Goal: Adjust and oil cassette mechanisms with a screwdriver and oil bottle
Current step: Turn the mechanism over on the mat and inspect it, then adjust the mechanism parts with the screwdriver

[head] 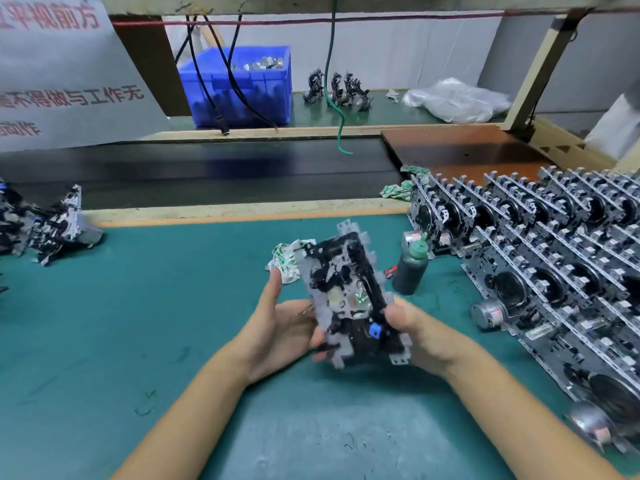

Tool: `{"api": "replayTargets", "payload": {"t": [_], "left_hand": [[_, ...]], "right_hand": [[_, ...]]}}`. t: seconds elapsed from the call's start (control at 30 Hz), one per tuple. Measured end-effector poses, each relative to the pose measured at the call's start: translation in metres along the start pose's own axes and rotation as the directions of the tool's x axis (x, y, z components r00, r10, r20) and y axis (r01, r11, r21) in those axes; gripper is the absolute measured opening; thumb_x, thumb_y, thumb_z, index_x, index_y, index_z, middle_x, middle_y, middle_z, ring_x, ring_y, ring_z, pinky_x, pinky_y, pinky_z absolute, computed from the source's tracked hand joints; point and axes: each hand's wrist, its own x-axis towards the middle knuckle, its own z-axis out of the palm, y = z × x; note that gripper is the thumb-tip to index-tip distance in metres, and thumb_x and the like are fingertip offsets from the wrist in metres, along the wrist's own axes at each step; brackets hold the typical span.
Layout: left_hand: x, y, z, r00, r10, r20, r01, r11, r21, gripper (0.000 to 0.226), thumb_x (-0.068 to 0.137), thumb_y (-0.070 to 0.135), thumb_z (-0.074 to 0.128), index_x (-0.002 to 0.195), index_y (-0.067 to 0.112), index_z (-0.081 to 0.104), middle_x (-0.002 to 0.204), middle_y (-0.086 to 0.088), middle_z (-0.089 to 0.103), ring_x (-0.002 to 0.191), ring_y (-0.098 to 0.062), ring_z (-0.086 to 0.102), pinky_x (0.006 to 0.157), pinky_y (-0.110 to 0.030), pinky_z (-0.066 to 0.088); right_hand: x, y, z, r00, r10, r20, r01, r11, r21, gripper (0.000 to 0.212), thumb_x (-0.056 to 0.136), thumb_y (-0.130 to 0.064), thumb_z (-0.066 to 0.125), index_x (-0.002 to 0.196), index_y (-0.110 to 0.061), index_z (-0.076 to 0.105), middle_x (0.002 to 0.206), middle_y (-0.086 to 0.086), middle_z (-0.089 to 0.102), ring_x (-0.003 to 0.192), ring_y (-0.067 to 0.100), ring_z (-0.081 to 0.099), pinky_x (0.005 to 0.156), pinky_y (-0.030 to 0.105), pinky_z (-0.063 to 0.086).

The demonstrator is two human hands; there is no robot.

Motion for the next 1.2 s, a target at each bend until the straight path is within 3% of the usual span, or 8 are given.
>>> {"api": "replayTargets", "payload": {"t": [0.13,0.23,0.4,0.63,0.73,0.83,0.93,1.2], "left_hand": [[0.017,-0.006,0.009,0.994,-0.014,0.112,0.049,0.947,-0.318,0.109,0.065,0.077,0.062,0.137,-0.002,0.042,0.114,-0.028,0.063,0.106,-0.034,0.063,0.096,-0.049,0.048],[0.013,-0.001,-0.002,0.986,0.082,0.148,-0.017,0.918,-0.396,0.104,0.077,0.074,0.051,0.145,-0.001,0.031,0.146,-0.027,0.034,0.136,-0.038,0.034,0.116,-0.053,0.015],[0.017,0.007,-0.013,0.987,0.117,-0.110,-0.151,0.915,-0.375,0.094,0.069,0.056,0.075,0.138,0.000,0.045,0.144,-0.026,0.040,0.131,-0.037,0.042,0.108,-0.048,0.037],[0.020,0.008,-0.015,0.979,0.157,-0.133,-0.195,0.916,-0.352,0.077,0.074,0.057,0.069,0.128,0.003,0.058,0.134,-0.026,0.051,0.121,-0.035,0.054,0.102,-0.045,0.045],[0.020,0.005,-0.017,0.987,0.111,-0.114,-0.146,0.919,-0.367,0.084,0.074,0.066,0.063,0.131,0.004,0.055,0.137,-0.027,0.048,0.124,-0.037,0.051,0.104,-0.047,0.041],[0.021,0.001,-0.021,0.991,0.029,-0.134,-0.080,0.917,-0.390,0.090,0.078,0.073,0.047,0.131,0.001,0.054,0.137,-0.030,0.046,0.125,-0.040,0.049,0.105,-0.050,0.040],[0.023,0.001,-0.022,0.991,-0.027,-0.128,-0.029,0.912,-0.410,0.091,0.079,0.072,0.045,0.131,-0.002,0.053,0.137,-0.031,0.045,0.125,-0.042,0.048,0.105,-0.052,0.040],[0.025,-0.004,-0.026,0.973,-0.160,-0.164,0.081,0.910,-0.408,0.080,0.089,0.070,0.030,0.113,0.005,0.069,0.122,-0.018,0.063,0.111,-0.029,0.062,0.093,-0.039,0.049]], "right_hand": [[0.010,0.018,0.010,0.993,0.099,0.066,-0.111,0.970,0.216,0.078,0.062,-0.069,0.069,0.116,-0.014,0.058,0.106,-0.004,0.071,0.101,0.013,0.066,0.087,0.028,0.052],[0.012,0.026,0.012,0.953,-0.051,-0.297,-0.008,0.981,-0.195,0.027,0.084,-0.046,0.063,0.069,-0.024,0.062,0.059,-0.016,0.058,0.060,-0.001,0.055,0.063,0.014,0.043],[0.016,0.039,0.014,0.591,-0.721,-0.362,-0.122,0.364,-0.923,0.031,0.090,-0.037,0.049,0.076,-0.018,0.068,0.073,-0.008,0.063,0.070,0.010,0.053,0.062,0.026,0.041],[0.022,0.038,0.001,0.739,-0.441,-0.510,-0.560,0.019,-0.828,0.030,0.088,-0.014,0.058,0.118,-0.016,0.055,0.107,0.001,0.055,0.102,0.022,0.052,0.080,0.031,0.044],[0.017,0.038,-0.005,0.715,-0.386,-0.583,-0.581,0.135,-0.803,0.020,0.093,-0.016,0.042,0.112,-0.020,0.047,0.108,-0.003,0.049,0.104,0.017,0.046,0.082,0.027,0.034],[0.012,0.033,-0.012,0.633,-0.404,-0.660,-0.346,0.615,-0.708,0.017,0.096,-0.008,0.042,0.090,-0.022,0.048,0.082,-0.008,0.051,0.072,0.013,0.051,0.065,0.028,0.038],[0.005,0.018,-0.012,0.777,-0.135,-0.615,-0.019,0.971,-0.237,0.028,0.097,-0.021,0.044,0.073,-0.022,0.059,0.053,-0.005,0.033,0.039,0.007,0.024,0.037,0.015,0.022],[0.007,0.014,0.002,0.934,0.178,-0.309,-0.237,0.957,-0.167,0.034,0.098,-0.027,0.044,0.070,-0.012,0.055,0.045,-0.004,0.041,0.037,0.006,0.028,0.038,0.016,0.023]]}}
